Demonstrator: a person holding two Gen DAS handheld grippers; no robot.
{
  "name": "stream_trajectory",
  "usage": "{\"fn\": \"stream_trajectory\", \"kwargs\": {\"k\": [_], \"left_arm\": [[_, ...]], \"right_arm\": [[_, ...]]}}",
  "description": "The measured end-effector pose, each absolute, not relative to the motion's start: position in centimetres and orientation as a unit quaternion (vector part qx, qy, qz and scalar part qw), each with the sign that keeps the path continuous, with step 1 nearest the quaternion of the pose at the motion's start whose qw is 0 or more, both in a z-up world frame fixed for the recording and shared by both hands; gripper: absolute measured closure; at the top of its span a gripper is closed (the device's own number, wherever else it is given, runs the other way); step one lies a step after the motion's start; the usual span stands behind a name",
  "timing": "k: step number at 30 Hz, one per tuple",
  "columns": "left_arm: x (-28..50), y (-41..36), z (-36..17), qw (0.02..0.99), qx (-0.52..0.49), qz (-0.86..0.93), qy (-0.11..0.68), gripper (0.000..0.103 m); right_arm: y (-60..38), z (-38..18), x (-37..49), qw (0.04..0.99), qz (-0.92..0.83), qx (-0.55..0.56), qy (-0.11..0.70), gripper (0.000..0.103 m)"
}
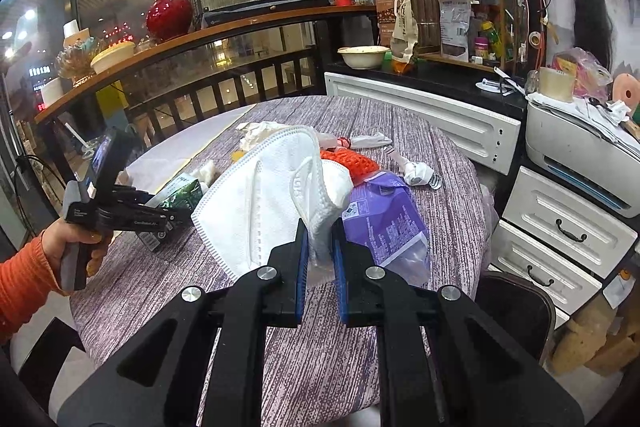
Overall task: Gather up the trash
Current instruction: 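Carry the mask and milk carton over the black trash bin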
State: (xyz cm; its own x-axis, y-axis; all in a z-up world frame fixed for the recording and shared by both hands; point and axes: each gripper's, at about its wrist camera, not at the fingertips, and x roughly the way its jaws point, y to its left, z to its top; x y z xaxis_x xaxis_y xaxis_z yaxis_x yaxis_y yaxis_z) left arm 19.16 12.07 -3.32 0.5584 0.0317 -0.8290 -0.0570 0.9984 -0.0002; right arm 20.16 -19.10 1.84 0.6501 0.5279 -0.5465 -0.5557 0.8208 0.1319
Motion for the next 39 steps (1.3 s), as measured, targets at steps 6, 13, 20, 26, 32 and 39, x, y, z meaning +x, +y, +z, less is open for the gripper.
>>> {"fn": "stream_trajectory", "kwargs": {"k": [6,13,20,26,32,39], "left_arm": [[16.3,10.5,-2.0,0.898,-0.032,-0.005,0.439,0.053],[14.1,7.0,0.0,0.909,-0.076,-0.068,0.404,0.053],[14.0,1.4,1.9,0.921,-0.075,-0.128,0.361,0.053],[15.3,-5.5,2.3,0.911,-0.062,-0.201,0.355,0.053],[16.7,-12.1,1.6,0.897,-0.036,-0.249,0.364,0.053],[18.0,-16.3,-0.9,0.878,-0.02,-0.271,0.395,0.053]], "right_arm": [[-20.2,1.9,19.1,0.912,0.302,-0.012,0.277,0.09],[-23.7,2.7,18.3,0.927,0.275,0.023,0.255,0.09],[-30.6,3.5,18.9,0.949,0.183,0.062,0.247,0.09],[-35.8,-1.4,21.9,0.941,0.096,0.082,0.313,0.09],[-38.6,-11.3,26.5,0.9,0.049,0.114,0.419,0.09],[-38.6,-19.2,29.0,0.865,0.031,0.122,0.486,0.09]]}}
